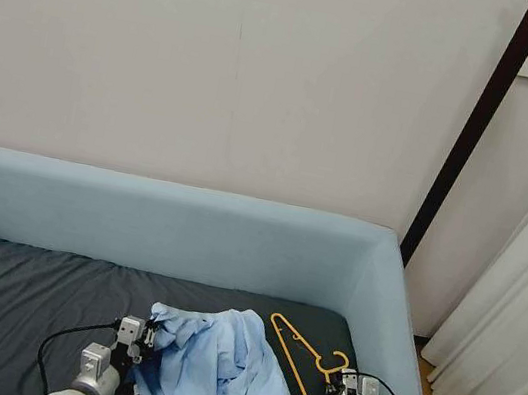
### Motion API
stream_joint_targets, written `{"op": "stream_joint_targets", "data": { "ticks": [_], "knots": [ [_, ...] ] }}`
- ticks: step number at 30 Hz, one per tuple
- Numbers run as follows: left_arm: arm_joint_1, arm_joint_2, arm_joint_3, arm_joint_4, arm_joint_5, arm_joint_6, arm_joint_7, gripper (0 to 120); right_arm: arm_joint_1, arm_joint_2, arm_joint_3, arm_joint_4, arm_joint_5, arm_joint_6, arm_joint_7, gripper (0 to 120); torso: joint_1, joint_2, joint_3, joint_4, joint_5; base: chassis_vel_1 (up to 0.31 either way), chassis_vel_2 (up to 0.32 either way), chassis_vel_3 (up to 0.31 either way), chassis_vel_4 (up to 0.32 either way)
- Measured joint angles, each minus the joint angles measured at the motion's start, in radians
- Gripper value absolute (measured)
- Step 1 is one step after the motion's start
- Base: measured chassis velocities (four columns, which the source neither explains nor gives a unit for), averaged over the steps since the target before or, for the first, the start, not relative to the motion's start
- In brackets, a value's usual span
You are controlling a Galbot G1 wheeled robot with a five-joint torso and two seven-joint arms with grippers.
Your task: Pick up the clothes from the sofa and hang them on the clothes hanger.
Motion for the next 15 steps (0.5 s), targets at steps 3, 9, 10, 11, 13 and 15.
{"op": "stream_joint_targets", "data": {
  "ticks": [3, 9, 10, 11, 13, 15],
  "knots": [
    [-0.001, 0.004, -0.001, -0.002, -0.002, 0.000, 0.000, 0, 0.000, -0.003, -0.001, 0.002, -0.005, 0.000, -0.008, 4, 0.000, 0.000, 0.000, 0.0000, 0.0000, 0.000, 0.000, 0.000, 0.000],
    [-0.017, 0.004, -0.002, 0.002, -0.005, 0.000, 0.000, 0, -0.011, -0.022, 0.002, 0.037, -0.018, 0.040, 0.032, 4, 0.000, 0.000, 0.000, 0.0001, 0.0006, 0.000, 0.000, 0.000, 0.000],
    [-0.026, 0.003, 0.001, 0.004, -0.007, 0.001, 0.000, 0, -0.020, -0.037, 0.008, 0.065, -0.039, 0.076, 0.051, 4, 0.000, 0.000, 0.000, -0.0001, 0.0003, 0.000, 0.000, 0.000, 0.000],
    [-0.033, 0.003, 0.002, 0.005, -0.009, 0.002, 0.000, 0, -0.028, -0.047, 0.012, 0.086, -0.059, 0.096, 0.061, 4, 0.000, 0.000, 0.000, -0.0001, 0.0003, 0.000, 0.000, 0.000, 0.000],
    [-0.043, 0.001, 0.004, 0.006, -0.014, 0.005, 0.000, 0, -0.041, -0.062, 0.017, 0.116, -0.091, 0.124, 0.070, 4, 0.000, 0.000, 0.000, 0.0000, 0.0003, 0.000, 0.000, 0.000, 0.000],
    [-0.059, -0.001, 0.006, 0.010, -0.024, 0.009, -0.001, 0, -0.067, -0.083, 0.028, 0.168, -0.146, 0.169, 0.090, 4, 0.000, 0.000, 0.000, -0.0001, 0.0002, 0.000, 0.000, 0.000, 0.000]
  ]
}}
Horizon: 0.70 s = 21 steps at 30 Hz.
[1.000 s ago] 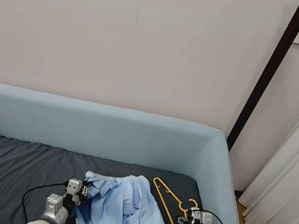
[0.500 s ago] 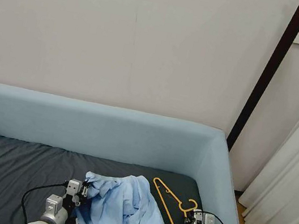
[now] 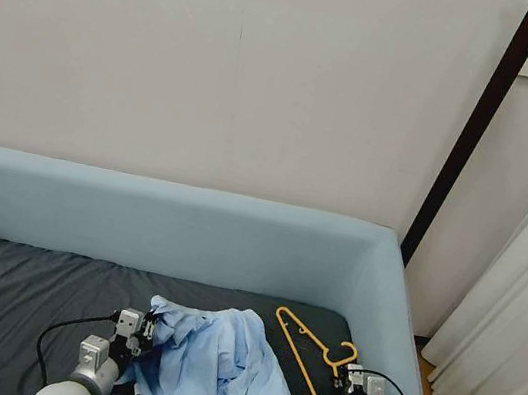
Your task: Pick up the clothes from the sofa and hang them on the clothes hanger.
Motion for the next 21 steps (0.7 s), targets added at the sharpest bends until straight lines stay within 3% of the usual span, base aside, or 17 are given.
{"op": "stream_joint_targets", "data": {
  "ticks": [4, 8, 9, 13, 21],
  "knots": [
    [-0.021, 0.000, 0.002, 0.002, -0.012, 0.002, -0.001, 0, -0.047, -0.026, 0.022, 0.075, -0.096, 0.064, 0.020, 4, 0.000, 0.000, 0.000, 0.0000, -0.0001, 0.000, 0.000, 0.000, 0.000],
    [-0.051, 0.014, 0.005, -0.002, -0.033, 0.009, -0.001, 0, -0.142, -0.084, 0.039, 0.183, -0.395, 0.259, 0.018, 4, 0.000, 0.000, 0.000, 0.0000, -0.0003, 0.000, 0.000, 0.000, 0.000],
    [-0.051, 0.014, 0.005, -0.002, -0.033, 0.009, -0.001, 0, -0.142, -0.084, 0.039, 0.183, -0.395, 0.259, 0.018, 4, 0.000, 0.000, 0.000, 0.0000, -0.0003, 0.000, 0.000, 0.000, 0.000],
    [-0.081, 0.040, 0.016, -0.013, -0.057, 0.013, -0.003, 0, -0.213, -0.101, 0.042, 0.247, -0.644, 0.385, 0.024, 4, 0.000, 0.000, 0.000, 0.0000, 0.0000, 0.000, 0.000, 0.000, 0.000],
    [-0.100, 0.067, 0.031, -0.044, -0.066, 0.020, -0.003, 0, -0.240, -0.095, -0.009, 0.317, -0.782, 0.389, 0.019, 4, 0.000, 0.000, 0.000, 0.0001, -0.0001, 0.000, 0.000, 0.000, 0.000]
  ]
}}
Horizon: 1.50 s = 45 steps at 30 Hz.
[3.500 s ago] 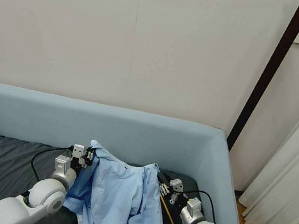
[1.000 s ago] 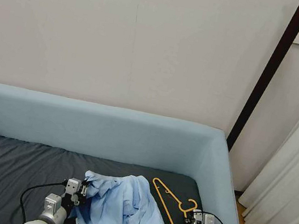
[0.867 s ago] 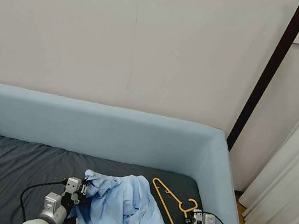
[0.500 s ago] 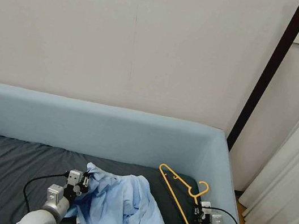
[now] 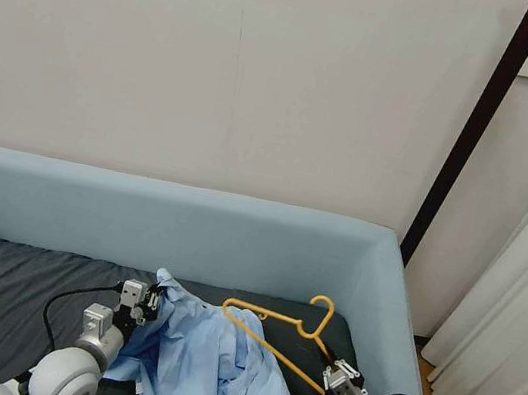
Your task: Pick up the clothes from the sofa and hang them on the clothes hanger.
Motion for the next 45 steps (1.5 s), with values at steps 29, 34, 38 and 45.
{"op": "stream_joint_targets", "data": {
  "ticks": [29, 34, 38, 45],
  "knots": [
    [0.053, 0.061, 0.019, -0.095, 0.033, 0.004, 0.009, 0, 0.208, 0.098, -0.284, 0.020, 0.151, -0.171, 0.057, 4, 0.000, 0.000, 0.000, -0.0001, 0.0000, 0.000, 0.000, 0.000, 0.000],
    [0.003, 0.060, 0.066, -0.085, 0.030, 0.017, 0.007, 0, 0.236, 0.109, -0.315, 0.029, 0.148, -0.168, 0.059, 4, 0.000, 0.000, 0.000, -0.0002, -0.0001, 0.000, 0.000, 0.000, 0.000],
    [0.010, 0.084, 0.088, -0.116, 0.032, 0.025, 0.007, 0, 0.269, 0.121, -0.341, 0.014, 0.129, -0.148, 0.065, 4, 0.000, 0.000, 0.000, 0.0001, 0.0000, 0.000, 0.000, 0.000, 0.000],
    [0.014, 0.103, 0.096, -0.143, 0.043, 0.019, 0.015, 0, 0.304, 0.137, -0.367, -0.008, 0.118, -0.137, 0.067, 4, 0.000, 0.000, 0.000, 0.0001, -0.0001, 0.000, 0.000, 0.000, 0.000]
  ]
}}
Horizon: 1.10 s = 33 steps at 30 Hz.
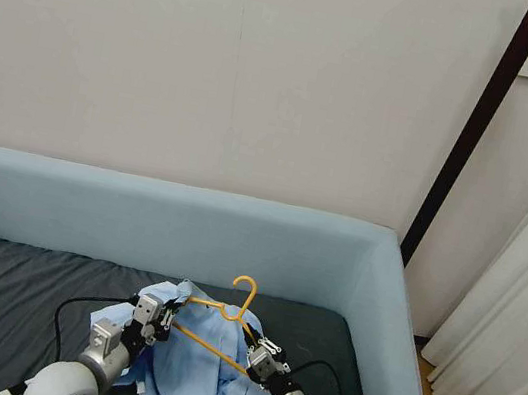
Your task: Pick up the clothes from the sofa and hang them on the clothes hanger.
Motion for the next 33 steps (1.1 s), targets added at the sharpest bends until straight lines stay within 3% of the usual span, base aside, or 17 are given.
{"op": "stream_joint_targets", "data": {
  "ticks": [27, 33],
  "knots": [
    [0.025, 0.070, 0.021, -0.068, 0.100, -0.063, 0.108, 0, 0.061, 0.014, -0.071, -0.013, -0.111, 0.038, -0.004, 4, 0.000, 0.000, 0.000, -0.0002, 0.0001, 0.000, 0.000, 0.000, 0.000],
    [0.111, 0.100, -0.014, -0.078, 0.163, -0.086, 0.144, 0, 0.075, 0.006, -0.039, -0.002, -0.110, 0.048, -0.002, 4, 0.000, 0.000, 0.000, 0.0000, 0.0001, 0.000, 0.000, 0.000, 0.000]
  ]
}}
